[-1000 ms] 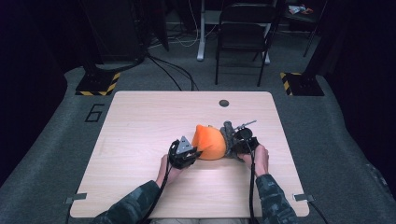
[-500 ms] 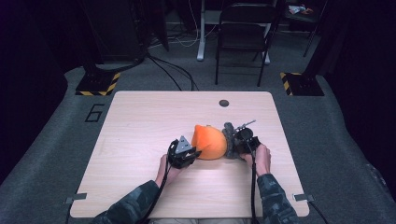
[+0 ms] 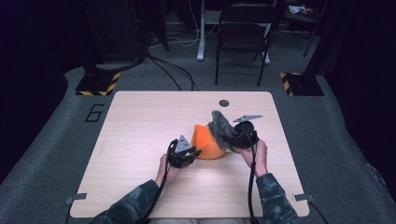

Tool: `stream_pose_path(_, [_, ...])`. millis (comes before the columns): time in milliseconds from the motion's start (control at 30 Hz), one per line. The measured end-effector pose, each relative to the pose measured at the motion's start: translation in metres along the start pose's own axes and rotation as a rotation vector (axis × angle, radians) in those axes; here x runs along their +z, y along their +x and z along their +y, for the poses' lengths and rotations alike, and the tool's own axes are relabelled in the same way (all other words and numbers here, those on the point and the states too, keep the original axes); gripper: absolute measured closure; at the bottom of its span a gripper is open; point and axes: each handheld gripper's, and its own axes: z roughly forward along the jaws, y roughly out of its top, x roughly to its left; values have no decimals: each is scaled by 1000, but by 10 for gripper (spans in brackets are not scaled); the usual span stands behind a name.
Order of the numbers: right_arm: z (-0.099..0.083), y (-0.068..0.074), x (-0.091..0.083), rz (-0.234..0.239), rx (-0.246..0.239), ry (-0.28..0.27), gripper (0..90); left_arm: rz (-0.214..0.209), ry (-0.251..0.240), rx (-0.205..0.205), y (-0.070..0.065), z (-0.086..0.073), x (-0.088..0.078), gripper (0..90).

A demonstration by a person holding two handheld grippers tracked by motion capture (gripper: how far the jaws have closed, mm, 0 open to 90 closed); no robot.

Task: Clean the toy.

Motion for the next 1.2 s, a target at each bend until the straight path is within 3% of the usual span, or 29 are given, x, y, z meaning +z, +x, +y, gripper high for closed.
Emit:
stream_pose_path(100, [-5,-2,13,-11,7,9,710,14,-8,-12,-1,-1,-3,673])
stream_pose_path(300, [-7,-4,14,-21,15,7,710,82,6,15,-8,0,-4,428])
stream_pose_path(400, [-8,-8,15,-17,6,15,710,93,29,23,-10,-3,2,360])
stream_pose_path(433, [-8,-8,15,-14,22,12,710,104,30,26,-11,-5,4,346])
stream_pose_path(500, [-8,-10,16,-10,16,11,710,124,25,51,-14,-5,8,337])
stream_pose_path(567, [-9,-9,16,-15,9,16,710,127,8,51,-14,-5,10,378])
stream_pose_path(700, [-10,-9,16,-18,23,10,710,104,-8,42,-10,-5,11,609])
stream_pose_path(800, [-9,-10,16,-22,30,4,710,104,-10,53,-11,-4,10,690])
stream_pose_path(900, [-7,-10,13,-34,27,-4,709,88,-2,44,-9,1,6,728])
stream_pose_path(1033, [-3,-10,2,-51,11,-30,710,65,-8,-12,-9,11,-6,740])
stream_pose_path(1167, [5,-10,-13,-19,10,-67,710,39,-9,-62,-7,17,-16,740])
stream_pose_path(1200, [8,-5,-18,8,30,-76,710,35,-2,-70,-7,17,-17,740])
